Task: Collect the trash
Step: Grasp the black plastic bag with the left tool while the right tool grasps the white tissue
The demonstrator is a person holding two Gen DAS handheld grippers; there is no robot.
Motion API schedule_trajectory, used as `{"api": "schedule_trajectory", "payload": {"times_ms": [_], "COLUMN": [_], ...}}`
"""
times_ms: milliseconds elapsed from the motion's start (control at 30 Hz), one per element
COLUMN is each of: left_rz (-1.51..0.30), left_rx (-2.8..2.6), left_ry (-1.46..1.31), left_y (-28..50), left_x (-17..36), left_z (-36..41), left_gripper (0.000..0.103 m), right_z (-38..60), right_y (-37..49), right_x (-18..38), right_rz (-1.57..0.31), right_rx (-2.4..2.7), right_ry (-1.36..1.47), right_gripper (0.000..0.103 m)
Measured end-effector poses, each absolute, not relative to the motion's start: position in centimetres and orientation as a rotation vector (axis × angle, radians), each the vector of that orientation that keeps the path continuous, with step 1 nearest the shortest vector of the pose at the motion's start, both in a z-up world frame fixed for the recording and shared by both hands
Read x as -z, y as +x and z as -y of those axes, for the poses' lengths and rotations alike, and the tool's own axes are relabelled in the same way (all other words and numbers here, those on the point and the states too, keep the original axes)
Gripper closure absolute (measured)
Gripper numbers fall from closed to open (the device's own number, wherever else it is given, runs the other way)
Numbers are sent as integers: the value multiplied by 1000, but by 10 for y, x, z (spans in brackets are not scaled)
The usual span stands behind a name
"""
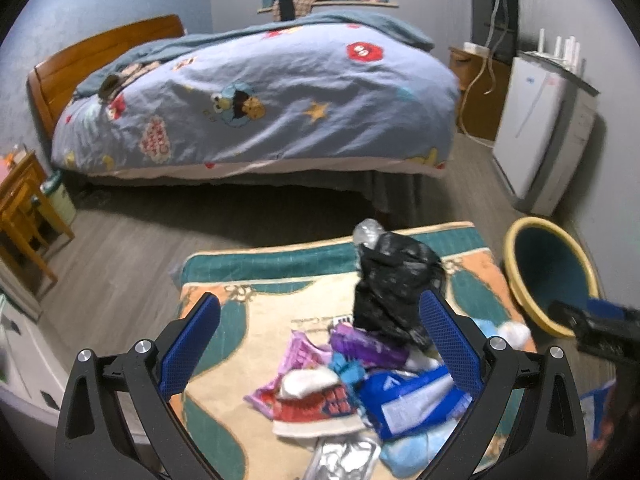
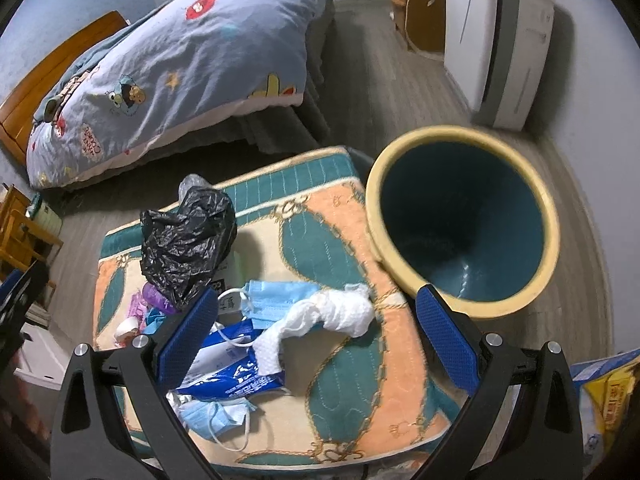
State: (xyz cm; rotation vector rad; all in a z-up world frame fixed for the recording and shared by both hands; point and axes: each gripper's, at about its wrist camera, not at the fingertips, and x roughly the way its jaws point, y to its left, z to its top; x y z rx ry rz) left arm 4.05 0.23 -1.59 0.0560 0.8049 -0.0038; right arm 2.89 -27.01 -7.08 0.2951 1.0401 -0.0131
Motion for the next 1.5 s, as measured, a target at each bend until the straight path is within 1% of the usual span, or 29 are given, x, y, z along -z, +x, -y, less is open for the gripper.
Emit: {"api": "schedule_trajectory", "payload": {"times_ms": [200,433,500,833,933,967,1000,1033,1067,1100,1133,1167,1233,1400,1500], "left_rz": [-835,-900,-915,-909,-921,-938,-963,-985,-1020,-1042,-1059,-1076,-1092,-1079,-1068], "left_rx": [-13,52,75,172,197,212,227,233,246,256,262,264,271,281,283], "left_ry": [114,133,131,173,185,180,178,180,185,179,173,169,163,141,147], "left_y": [72,102,109,126,130,132,135,137,139,140,141,141,140,132,127], "left_x": [32,60,67,86,91,94,98,102,108,113,116,119,121,111,106], "left_z": [-1,12,16,41,46,46,47,48,49,49,49,48,48,44,43], "left_gripper": [4,4,4,8,11,18,28,37,40,49,53,58,68,81,84], "right_z": [267,268,268,267,260,258,257,256,254,253,251,249,250,257,263], "right_y": [38,49,50,61,65,66,67,68,68,68,68,68,67,66,58], "right_x": [98,121,127,152,158,161,163,165,167,169,169,168,166,151,137], "right_rz": [-1146,-1218,-1240,-1318,-1342,-1355,-1365,-1377,-1385,-1393,-1396,-1396,-1390,-1335,-1285], "right_rx": [9,28,13,-26,-56,-65,-69,-73,-78,-83,-90,-95,-94,-96,-101], "right_ry": [337,390,413,488,496,503,511,519,524,526,523,513,505,512,507], "right_gripper": [6,6,7,26,37,44,49,57,65,70,79,87,94,97,97]}}
